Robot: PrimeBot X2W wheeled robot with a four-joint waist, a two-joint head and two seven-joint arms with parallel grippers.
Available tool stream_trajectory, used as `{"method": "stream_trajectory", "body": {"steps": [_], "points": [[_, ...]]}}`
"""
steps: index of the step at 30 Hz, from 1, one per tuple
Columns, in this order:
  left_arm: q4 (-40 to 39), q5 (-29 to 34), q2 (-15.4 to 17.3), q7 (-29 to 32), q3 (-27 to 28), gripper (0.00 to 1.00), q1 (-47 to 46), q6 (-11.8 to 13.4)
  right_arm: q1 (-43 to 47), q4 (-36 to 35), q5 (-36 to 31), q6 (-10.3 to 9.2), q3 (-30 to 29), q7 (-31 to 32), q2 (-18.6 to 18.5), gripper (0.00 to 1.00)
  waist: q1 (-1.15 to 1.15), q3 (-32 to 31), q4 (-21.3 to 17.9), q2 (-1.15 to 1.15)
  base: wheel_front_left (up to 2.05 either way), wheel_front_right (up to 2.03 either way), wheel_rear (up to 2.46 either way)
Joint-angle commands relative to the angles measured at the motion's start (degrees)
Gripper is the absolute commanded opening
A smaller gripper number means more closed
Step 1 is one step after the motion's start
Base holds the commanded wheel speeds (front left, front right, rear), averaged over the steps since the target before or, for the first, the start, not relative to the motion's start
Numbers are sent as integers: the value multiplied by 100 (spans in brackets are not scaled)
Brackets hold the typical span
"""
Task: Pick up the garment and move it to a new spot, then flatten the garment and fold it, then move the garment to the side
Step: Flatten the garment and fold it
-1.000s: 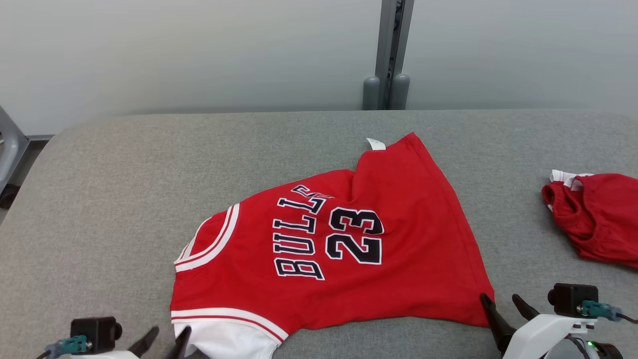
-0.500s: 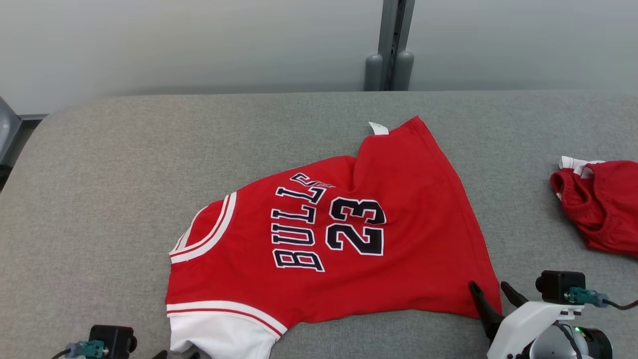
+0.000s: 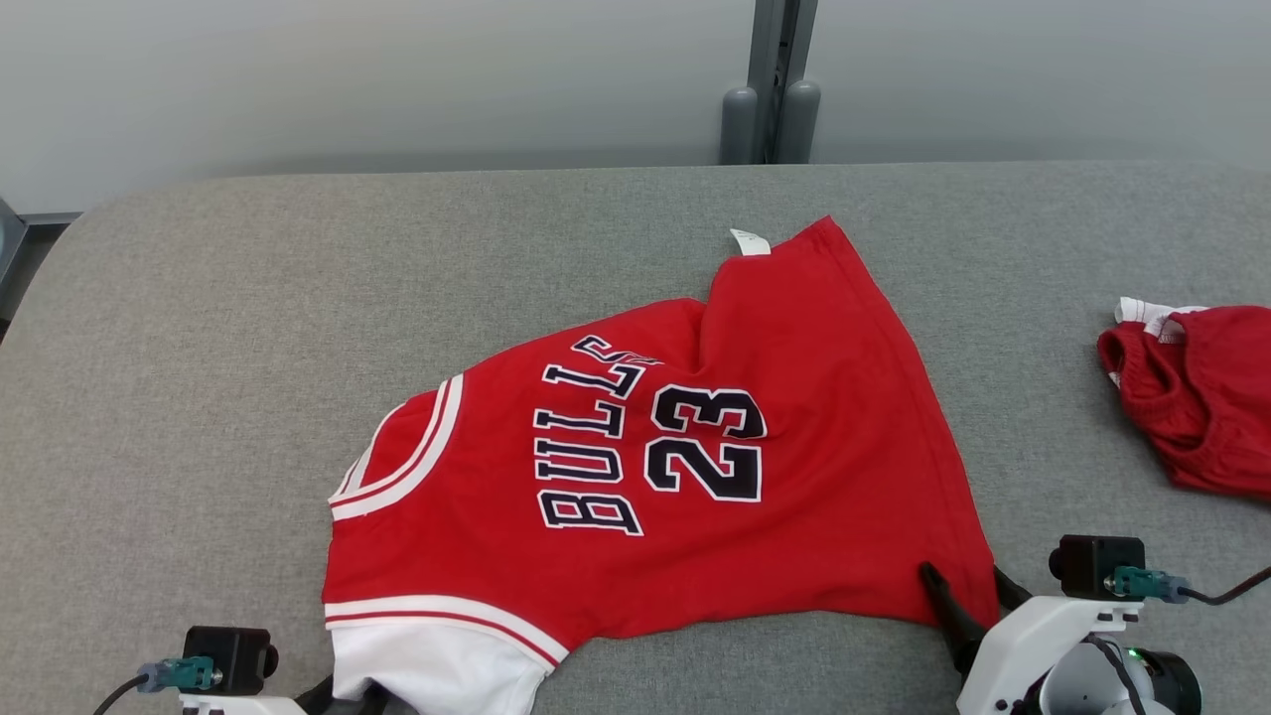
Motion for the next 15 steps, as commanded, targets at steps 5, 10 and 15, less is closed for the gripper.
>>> {"method": "stream_trajectory", "body": {"steps": [5,10,15], "points": [[77,-51,72,-94,-83,55,-212,-37,-57,228,-88,-1,-151,133,-14,100,0,35,54,0,0,0,0],[121,-133,92,-173,-184,7,-241,-53,-31,293,27,-1,-141,216,-12,49,0,22,69,0,0,0,0],[134,-202,134,-196,-276,0,-254,-42,-16,250,238,2,26,76,2,0,0,-66,65,0,0,0,0]]}}
